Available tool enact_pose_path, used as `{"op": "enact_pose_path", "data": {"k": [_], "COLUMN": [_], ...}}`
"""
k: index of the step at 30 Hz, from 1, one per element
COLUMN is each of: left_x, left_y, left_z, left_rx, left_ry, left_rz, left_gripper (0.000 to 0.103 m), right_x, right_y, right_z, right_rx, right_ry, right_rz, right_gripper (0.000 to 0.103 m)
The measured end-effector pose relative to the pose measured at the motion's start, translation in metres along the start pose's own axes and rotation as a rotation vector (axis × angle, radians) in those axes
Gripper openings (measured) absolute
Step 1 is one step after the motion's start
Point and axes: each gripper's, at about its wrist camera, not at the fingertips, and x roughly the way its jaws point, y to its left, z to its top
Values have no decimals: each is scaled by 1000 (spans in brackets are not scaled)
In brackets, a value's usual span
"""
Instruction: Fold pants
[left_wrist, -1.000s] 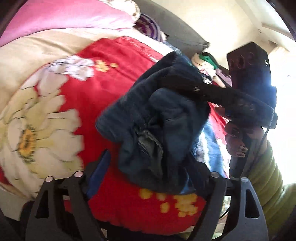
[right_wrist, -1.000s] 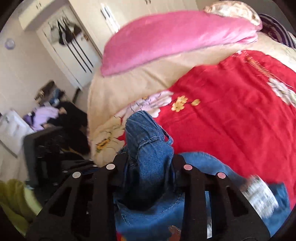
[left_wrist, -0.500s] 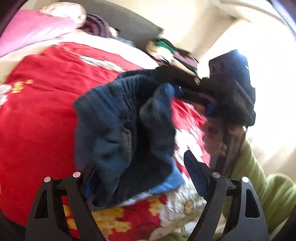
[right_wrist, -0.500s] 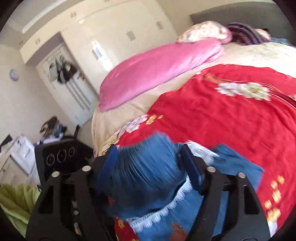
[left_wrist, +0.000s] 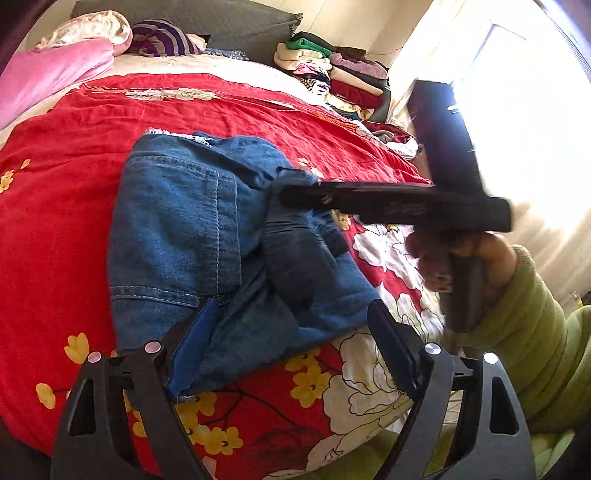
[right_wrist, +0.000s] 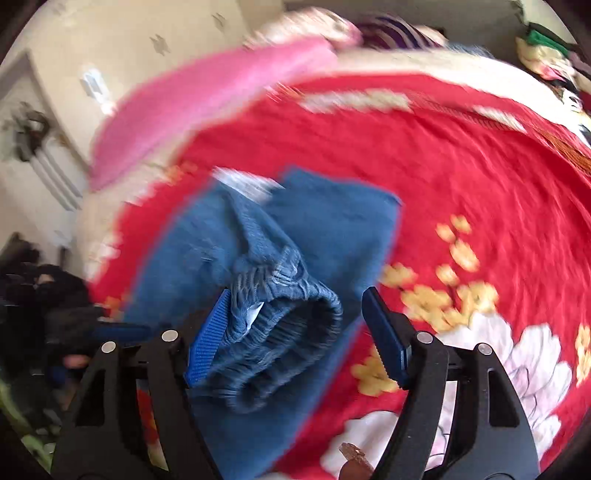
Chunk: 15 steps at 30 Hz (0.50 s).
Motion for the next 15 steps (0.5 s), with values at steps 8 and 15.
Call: {"op": "enact_pose_path", "data": {"k": [8, 15], "left_x": [-39, -28], "left_y": [9, 19], "left_z": [9, 8], "left_rx": [-8, -37], "left_ry": [-111, -89], "left_rz": [104, 204], "left_gripper": [81, 34], "right_x": [-33, -27], "right_y": [-4, 25], "right_z": [7, 40], "right_rx": [2, -138], "right_ry": [-99, -78], "right_rz": [83, 59], "right_gripper": [66, 62]}}
